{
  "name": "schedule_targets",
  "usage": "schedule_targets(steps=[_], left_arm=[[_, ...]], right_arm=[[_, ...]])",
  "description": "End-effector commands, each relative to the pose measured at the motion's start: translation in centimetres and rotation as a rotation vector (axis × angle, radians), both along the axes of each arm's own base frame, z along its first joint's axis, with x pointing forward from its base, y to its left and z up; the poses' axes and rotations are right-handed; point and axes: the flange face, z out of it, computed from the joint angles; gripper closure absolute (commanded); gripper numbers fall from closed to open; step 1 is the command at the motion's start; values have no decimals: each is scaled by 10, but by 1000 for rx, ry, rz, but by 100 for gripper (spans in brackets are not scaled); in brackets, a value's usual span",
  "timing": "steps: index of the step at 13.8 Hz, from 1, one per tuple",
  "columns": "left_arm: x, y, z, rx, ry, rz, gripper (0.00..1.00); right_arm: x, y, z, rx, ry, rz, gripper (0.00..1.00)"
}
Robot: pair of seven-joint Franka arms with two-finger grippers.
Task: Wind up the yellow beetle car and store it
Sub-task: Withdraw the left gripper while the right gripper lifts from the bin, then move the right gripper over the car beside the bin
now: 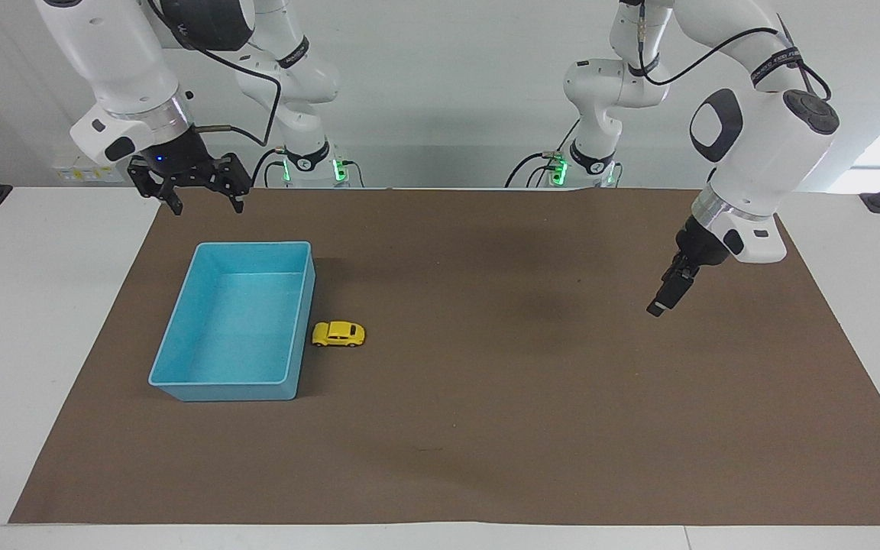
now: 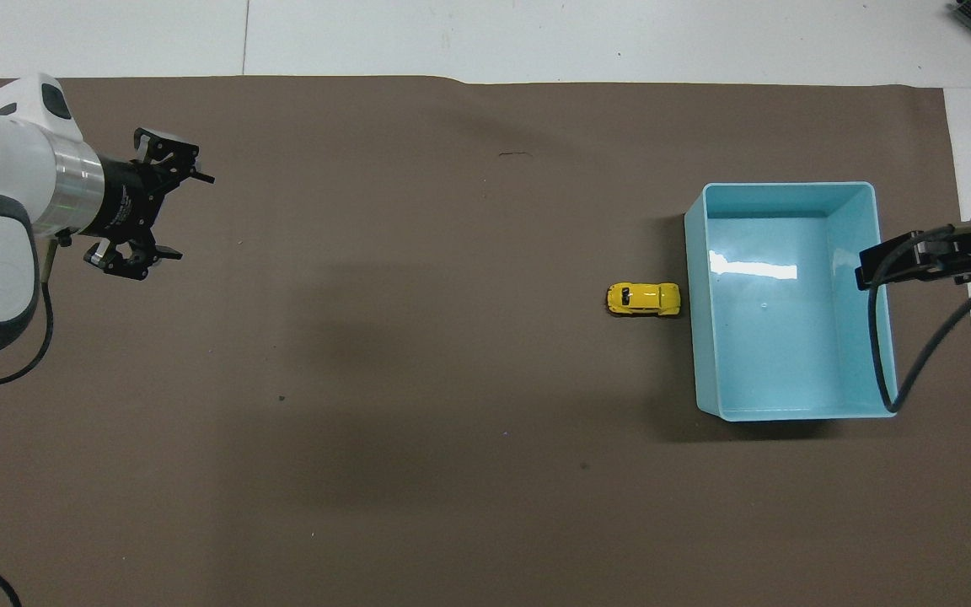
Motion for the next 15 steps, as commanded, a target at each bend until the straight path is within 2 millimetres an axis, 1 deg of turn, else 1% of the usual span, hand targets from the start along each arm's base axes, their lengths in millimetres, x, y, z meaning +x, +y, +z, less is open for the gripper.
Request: schedule_targets(steps=[1,2,3,4,5,7,9,10,11,12,15], left_arm=[[-7,8,6,61,2,-210,0],[-11,9,11,66,-4,-254,0],[-14,10,13,69,3,-298,0],[-15,19,11,73,12,-338,0],[-16,21,11,82,15,-401,0],[-21,26,16,123,19,-507,0],[-26,36,18,132,34,-586,0],[-29,39,24,142,33,-642,0],[-33,44,26,141,40,-695,0],[-37,50,30,140,46,-728,0],[-43,54,43,172,48,-745,0]], right_arm=[[-2,2,0,16,6,11,0],[-3,9,0,15,11,-1,0],[-3,12,0,16,14,-31,0],[-3,14,0,25,13,-63,0],[-3,17,1,28,9,-90,0],[-4,31,1,23,7,-152,0],[-8,52,0,16,3,-254,0],[-10,61,-1,13,-4,-318,0],[-11,71,-6,8,2,-354,0],[-11,77,-9,6,2,-389,0],[-12,95,-14,3,-7,-521,0]])
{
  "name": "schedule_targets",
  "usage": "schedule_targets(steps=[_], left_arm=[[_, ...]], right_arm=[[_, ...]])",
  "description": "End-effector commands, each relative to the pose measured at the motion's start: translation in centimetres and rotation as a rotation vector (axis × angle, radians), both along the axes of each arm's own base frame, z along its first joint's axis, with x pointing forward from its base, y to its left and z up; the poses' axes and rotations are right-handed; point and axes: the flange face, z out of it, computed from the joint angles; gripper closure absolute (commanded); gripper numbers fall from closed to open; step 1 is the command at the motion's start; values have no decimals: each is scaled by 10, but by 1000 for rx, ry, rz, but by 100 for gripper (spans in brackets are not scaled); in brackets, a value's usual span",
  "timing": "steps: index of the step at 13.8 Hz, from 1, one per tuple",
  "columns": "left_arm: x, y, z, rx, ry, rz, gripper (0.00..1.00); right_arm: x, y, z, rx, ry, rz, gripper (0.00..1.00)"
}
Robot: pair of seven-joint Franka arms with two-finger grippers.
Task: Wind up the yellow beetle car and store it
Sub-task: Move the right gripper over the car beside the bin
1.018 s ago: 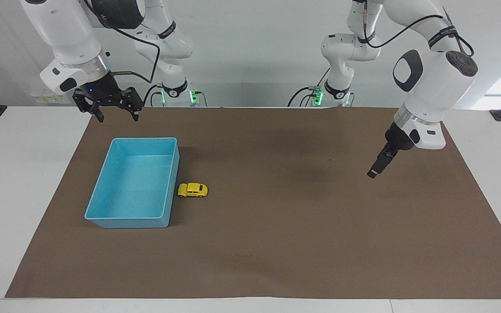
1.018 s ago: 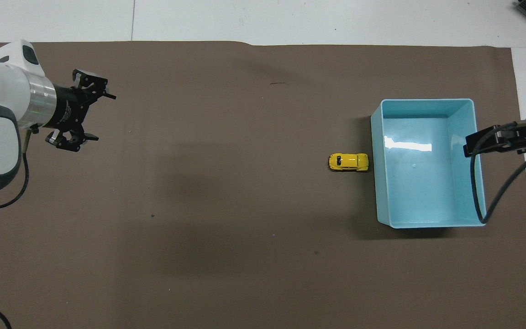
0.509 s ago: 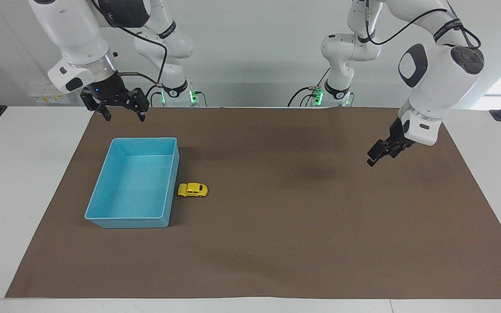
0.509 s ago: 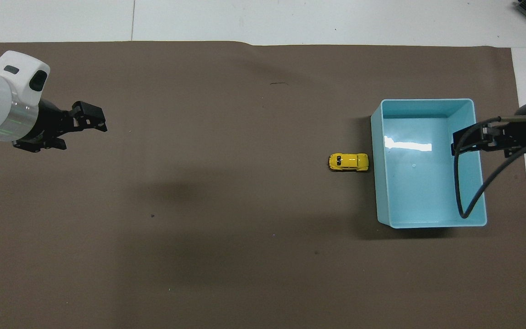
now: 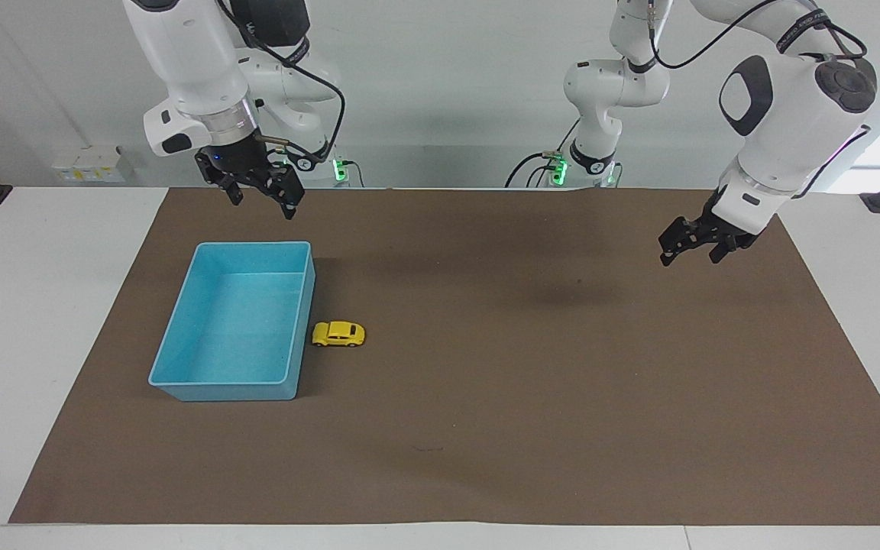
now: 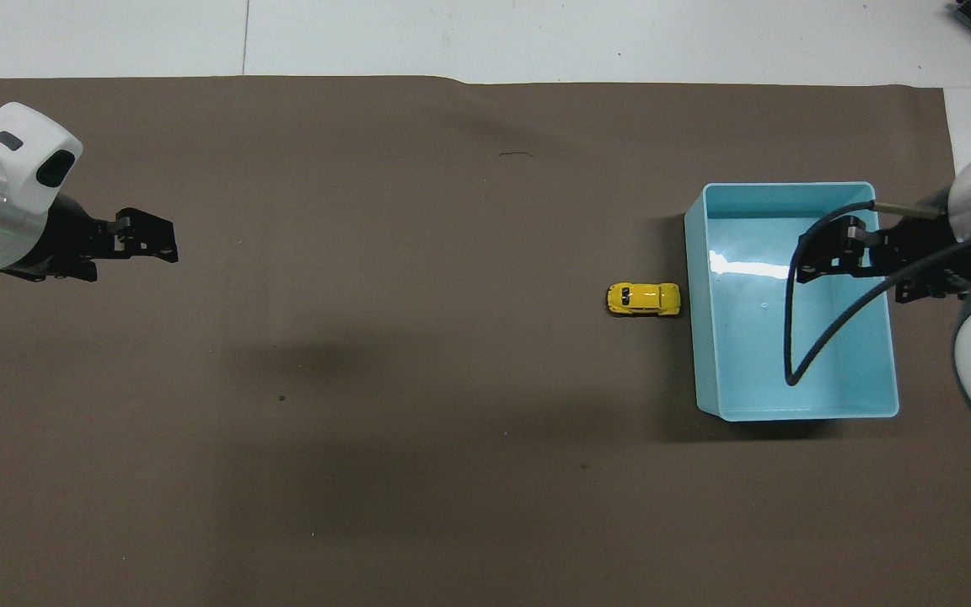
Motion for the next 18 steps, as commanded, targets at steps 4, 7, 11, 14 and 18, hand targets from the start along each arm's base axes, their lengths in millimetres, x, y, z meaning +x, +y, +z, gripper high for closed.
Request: schedule_targets(steps=[4,7,11,14,18], left_arm=[[-13,5,50,56,12,-46,0],[-24,7,72,54,3,-81,0],[-38,11,91,52,12,-86,0],[-43,13,105,41,-16,-97,0],[-51,15,114,35,-15,-91,0]], right_arm=[[-2,22,-13,42,-25,-238,0],[4,38,-24,97,-60,-485,0],[6,52,-40,95,-54,-680,0],[12,53,-65,73,-45,-919,0],[25,61,-116,-3,-10,-1064,0]])
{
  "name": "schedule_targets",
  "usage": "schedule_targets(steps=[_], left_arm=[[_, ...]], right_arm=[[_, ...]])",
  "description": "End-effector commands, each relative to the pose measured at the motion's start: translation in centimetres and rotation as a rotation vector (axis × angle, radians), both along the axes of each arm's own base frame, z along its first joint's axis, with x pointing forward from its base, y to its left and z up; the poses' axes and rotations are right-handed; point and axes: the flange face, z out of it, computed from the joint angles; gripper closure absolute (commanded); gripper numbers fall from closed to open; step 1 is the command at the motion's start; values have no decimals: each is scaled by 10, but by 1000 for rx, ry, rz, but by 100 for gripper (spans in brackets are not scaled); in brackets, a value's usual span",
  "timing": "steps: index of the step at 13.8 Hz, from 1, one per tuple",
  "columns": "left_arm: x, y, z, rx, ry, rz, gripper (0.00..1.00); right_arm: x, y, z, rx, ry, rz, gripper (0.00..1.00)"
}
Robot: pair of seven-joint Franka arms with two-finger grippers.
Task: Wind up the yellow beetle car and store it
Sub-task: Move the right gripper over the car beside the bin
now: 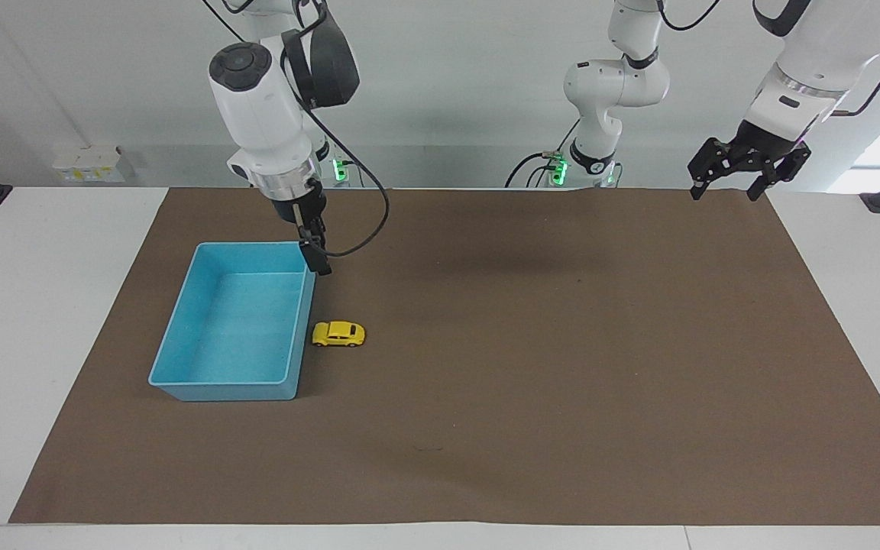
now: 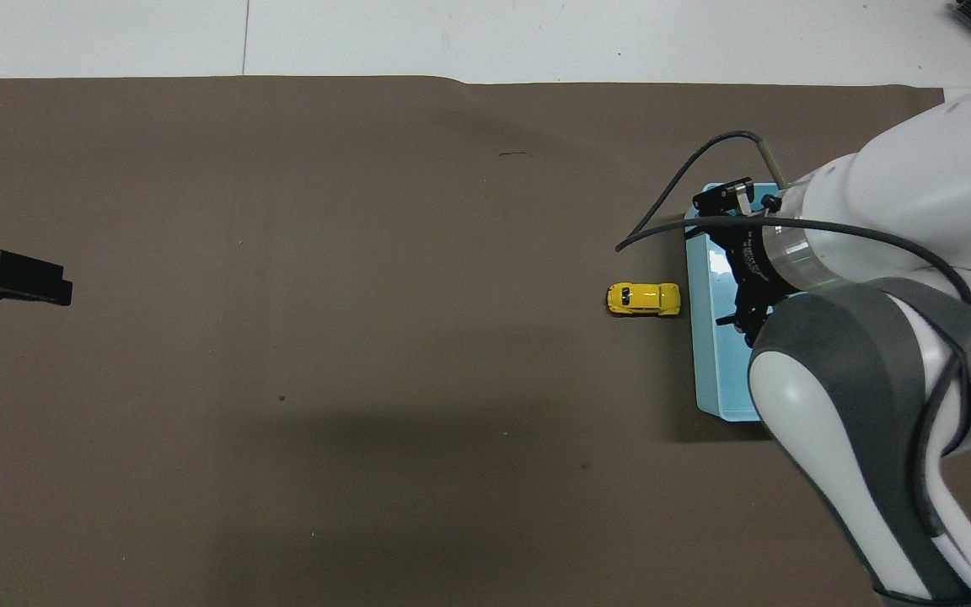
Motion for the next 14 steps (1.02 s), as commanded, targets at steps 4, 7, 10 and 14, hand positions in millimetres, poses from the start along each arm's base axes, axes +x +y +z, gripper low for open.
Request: schedule_targets(steps=[4,7,10,14], left_arm=[[-18,1,20,3,21,-22,0],[-23,-7,28,3,3,-26,0],[-23,-4,27,3,6,-22,0],[-22,-6,26,-25,1,-26,0]], right_arm=[[11,9,-79,-60,8,-87,0],[17,7,-118,-79,-8,-77,0],[14,3,-139,-76,-11,-80,0],[11,3,-179,-59,-39,-81,0]])
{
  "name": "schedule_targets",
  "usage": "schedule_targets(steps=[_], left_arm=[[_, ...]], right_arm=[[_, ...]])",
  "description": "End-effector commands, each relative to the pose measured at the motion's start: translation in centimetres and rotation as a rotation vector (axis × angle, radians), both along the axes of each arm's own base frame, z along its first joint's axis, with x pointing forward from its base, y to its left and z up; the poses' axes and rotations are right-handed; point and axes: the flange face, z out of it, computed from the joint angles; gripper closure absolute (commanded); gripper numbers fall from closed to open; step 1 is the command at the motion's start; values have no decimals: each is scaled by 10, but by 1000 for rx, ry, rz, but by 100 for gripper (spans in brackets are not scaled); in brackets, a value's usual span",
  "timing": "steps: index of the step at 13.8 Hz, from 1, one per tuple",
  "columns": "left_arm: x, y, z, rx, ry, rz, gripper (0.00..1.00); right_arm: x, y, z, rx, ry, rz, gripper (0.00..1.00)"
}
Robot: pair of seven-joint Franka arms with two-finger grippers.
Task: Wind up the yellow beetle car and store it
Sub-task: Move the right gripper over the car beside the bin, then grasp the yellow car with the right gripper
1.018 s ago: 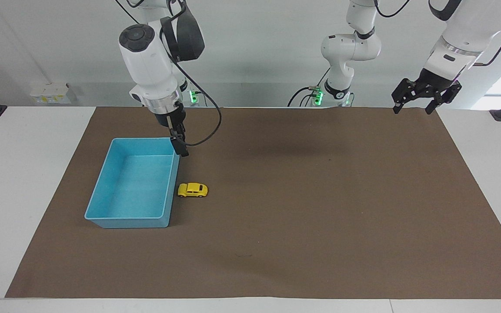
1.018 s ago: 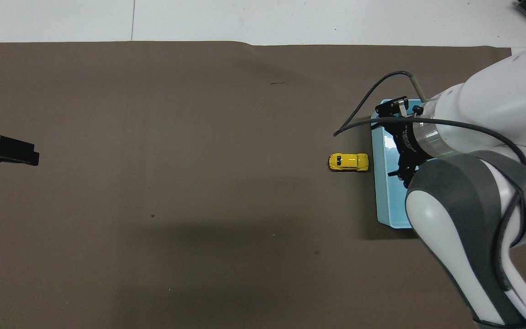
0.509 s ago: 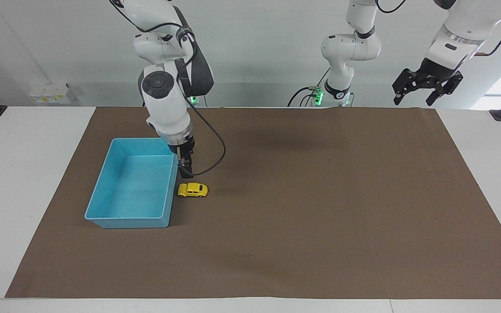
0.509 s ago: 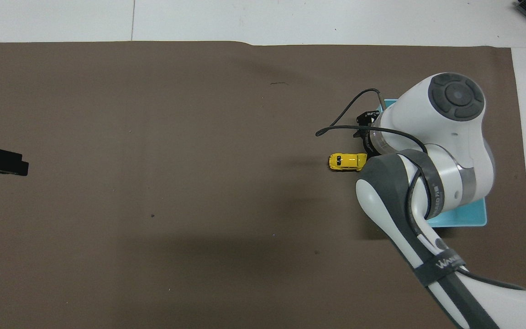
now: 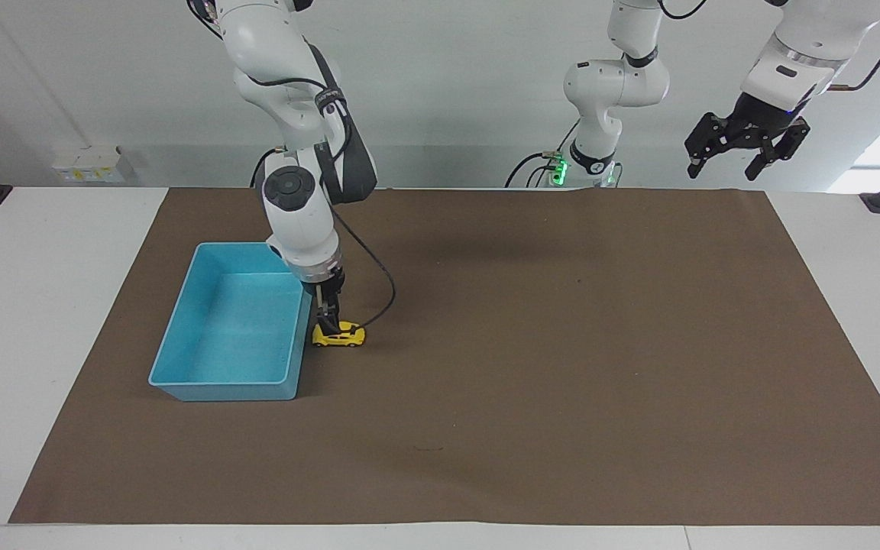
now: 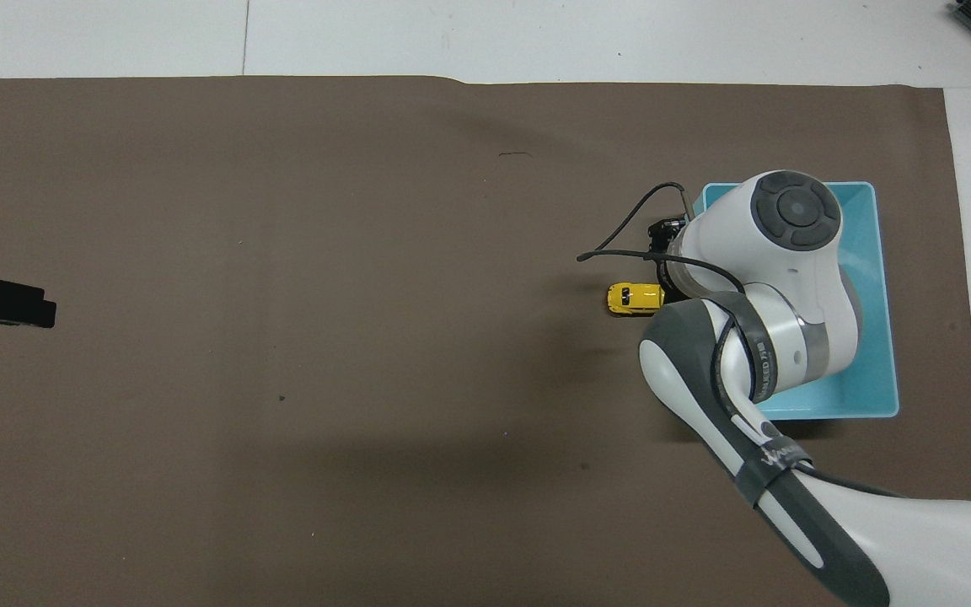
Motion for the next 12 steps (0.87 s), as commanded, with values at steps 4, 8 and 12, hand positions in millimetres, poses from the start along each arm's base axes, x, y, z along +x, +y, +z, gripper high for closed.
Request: schedule_targets(steps=[4,8,12], left_arm=[[-3,3,2,-15,5,1,0],[-4,3,3,-15,6,-3,0],[-3,4,3,-16,2,1,0]], right_arm=[[-3,-4,-37,-10,-41,-11,0],[-5,-7,-49,-9,-49,-12,0],[-5,-9,-58,-2,-60,-19,0]])
